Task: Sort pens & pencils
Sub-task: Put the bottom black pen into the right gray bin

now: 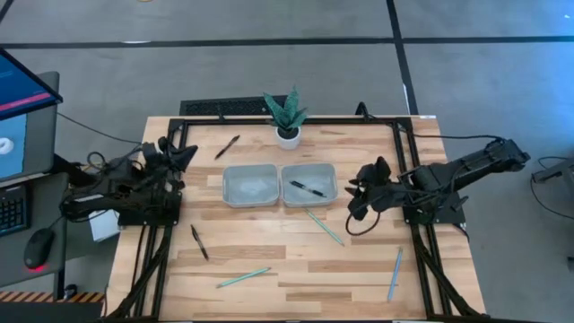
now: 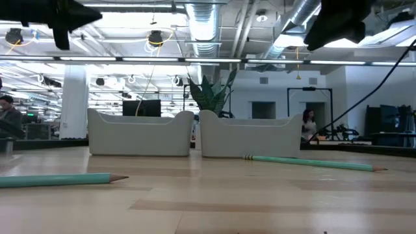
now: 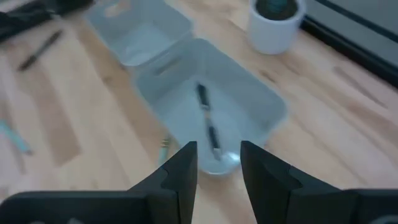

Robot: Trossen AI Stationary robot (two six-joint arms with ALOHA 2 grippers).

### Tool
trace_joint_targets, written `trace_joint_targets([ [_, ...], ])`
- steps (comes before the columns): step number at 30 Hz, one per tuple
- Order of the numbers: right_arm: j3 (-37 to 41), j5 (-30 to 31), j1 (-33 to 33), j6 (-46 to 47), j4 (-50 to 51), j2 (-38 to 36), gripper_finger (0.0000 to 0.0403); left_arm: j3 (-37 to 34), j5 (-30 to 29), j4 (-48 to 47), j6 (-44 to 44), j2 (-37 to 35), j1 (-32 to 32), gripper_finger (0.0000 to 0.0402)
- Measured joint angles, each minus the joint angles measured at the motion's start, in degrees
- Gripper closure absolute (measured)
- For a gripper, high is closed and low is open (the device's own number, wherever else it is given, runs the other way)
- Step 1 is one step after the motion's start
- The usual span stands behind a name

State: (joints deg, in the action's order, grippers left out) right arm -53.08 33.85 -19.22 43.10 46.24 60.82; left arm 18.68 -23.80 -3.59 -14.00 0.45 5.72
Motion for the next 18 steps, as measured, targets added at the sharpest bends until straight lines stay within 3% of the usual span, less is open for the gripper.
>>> trace_joint_targets([
  [5, 0.0, 0.0, 4.0, 0.0, 7.0, -1.4, 0.0259, 0.5, -0.1, -1.9, -0.2, 0.0, 0.0, 0.0385],
  [10, 0.0, 0.0, 7.5, -0.2, 10.7, -5.3, 0.0259, 0.5, -0.7, -5.3, -4.0, 0.0, 0.0, 0.0331],
  [18, 8.9, 0.0, 12.0, -1.0, 7.2, -18.7, 0.0259, 0.5, -0.7, -6.6, -7.2, 0.0, 0.0, 0.0258],
])
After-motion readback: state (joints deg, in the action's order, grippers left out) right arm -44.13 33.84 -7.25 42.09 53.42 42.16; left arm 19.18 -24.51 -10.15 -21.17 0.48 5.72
